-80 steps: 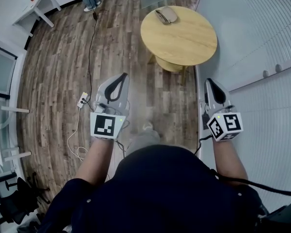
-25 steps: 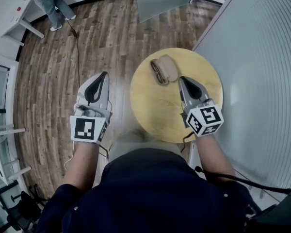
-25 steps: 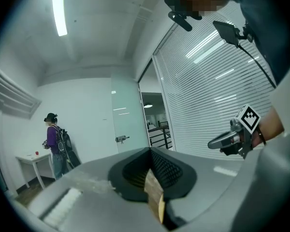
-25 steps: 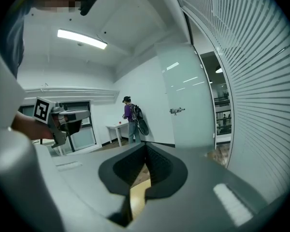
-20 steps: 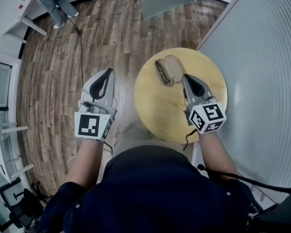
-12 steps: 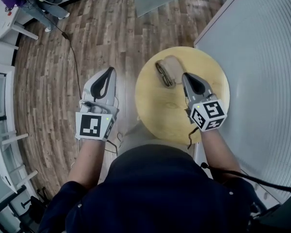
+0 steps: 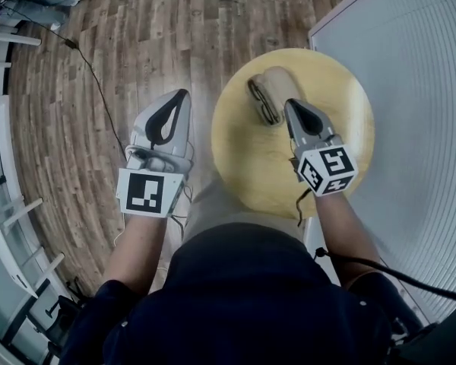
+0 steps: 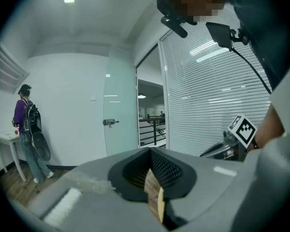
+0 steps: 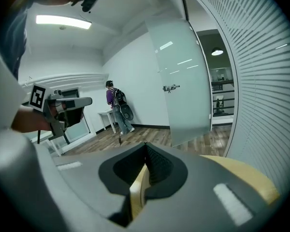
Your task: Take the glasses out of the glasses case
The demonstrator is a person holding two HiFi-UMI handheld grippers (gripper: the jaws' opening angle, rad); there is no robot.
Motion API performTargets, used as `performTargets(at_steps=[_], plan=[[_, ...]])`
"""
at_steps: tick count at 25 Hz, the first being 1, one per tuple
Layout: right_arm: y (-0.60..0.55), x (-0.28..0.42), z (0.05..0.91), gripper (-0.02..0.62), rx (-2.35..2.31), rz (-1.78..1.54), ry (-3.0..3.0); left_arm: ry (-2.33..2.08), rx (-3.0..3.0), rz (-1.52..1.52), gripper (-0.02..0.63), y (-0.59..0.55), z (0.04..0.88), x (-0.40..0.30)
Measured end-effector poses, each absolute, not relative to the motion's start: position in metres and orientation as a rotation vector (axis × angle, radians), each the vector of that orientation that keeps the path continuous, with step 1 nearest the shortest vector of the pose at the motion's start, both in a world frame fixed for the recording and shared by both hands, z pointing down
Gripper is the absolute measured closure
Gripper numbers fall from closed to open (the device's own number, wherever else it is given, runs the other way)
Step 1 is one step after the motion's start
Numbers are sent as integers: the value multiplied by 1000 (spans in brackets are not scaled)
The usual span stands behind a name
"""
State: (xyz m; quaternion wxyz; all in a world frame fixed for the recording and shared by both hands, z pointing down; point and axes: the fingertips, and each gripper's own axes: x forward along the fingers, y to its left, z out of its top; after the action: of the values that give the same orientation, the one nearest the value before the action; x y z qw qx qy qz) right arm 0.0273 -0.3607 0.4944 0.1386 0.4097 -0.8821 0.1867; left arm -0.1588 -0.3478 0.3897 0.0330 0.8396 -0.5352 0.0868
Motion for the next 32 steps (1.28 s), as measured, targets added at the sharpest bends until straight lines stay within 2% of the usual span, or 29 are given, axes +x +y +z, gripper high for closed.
performTargets(at_steps=[14, 32], plan=[[-370, 17, 593, 583, 1055, 698, -2433, -1529, 2540, 334, 600, -386, 473, -144], [-366, 17, 687, 499, 942, 759, -2285, -1473, 2468, 328, 600, -382, 532, -142]])
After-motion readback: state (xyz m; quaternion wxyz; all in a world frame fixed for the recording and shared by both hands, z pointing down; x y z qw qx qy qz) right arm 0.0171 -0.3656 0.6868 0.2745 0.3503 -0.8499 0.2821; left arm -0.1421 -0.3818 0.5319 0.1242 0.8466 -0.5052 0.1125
